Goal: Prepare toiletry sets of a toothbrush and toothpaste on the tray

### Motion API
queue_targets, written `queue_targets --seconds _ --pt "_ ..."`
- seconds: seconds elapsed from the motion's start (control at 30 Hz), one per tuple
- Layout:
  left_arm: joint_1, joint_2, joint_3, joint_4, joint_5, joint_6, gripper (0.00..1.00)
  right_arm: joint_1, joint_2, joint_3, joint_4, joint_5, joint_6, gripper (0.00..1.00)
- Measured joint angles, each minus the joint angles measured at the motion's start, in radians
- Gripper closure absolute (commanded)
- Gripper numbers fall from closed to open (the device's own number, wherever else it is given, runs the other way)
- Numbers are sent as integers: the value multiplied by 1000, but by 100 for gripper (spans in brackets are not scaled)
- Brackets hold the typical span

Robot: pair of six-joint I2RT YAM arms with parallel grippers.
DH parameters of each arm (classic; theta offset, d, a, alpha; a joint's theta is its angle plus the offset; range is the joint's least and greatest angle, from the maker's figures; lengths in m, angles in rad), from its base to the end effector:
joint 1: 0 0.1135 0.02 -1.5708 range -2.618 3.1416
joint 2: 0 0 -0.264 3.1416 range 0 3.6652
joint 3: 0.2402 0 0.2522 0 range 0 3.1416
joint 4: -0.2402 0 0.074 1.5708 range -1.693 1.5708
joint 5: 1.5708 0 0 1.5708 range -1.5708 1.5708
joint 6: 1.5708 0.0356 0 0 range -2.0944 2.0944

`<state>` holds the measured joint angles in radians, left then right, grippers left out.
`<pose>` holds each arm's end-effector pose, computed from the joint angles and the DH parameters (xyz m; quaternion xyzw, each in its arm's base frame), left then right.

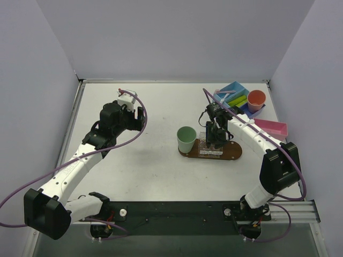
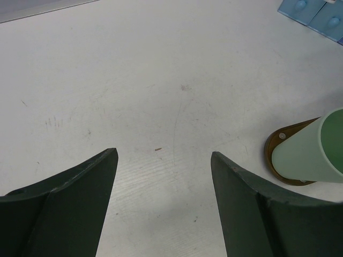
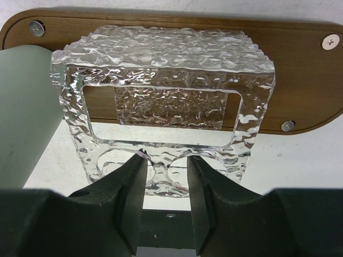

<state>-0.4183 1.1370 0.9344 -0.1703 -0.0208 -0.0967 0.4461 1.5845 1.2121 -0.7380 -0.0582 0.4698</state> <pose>0.2407 -0.1062 0.3226 0.1264 0.8162 -0.1353 0.5473 0.2899 0.1409 0.2461 0.0049 0.9732 0.1262 0.1921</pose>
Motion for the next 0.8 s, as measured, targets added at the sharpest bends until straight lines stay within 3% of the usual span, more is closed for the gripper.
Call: queue_targets --seconds 0.33,0.8 --pt "-1 0 0 0 2 0 19 0 -29 2 1 19 4 64" --pt "-6 -11 0 0 -1 -4 20 0 -188 14 56 56 -1 66"
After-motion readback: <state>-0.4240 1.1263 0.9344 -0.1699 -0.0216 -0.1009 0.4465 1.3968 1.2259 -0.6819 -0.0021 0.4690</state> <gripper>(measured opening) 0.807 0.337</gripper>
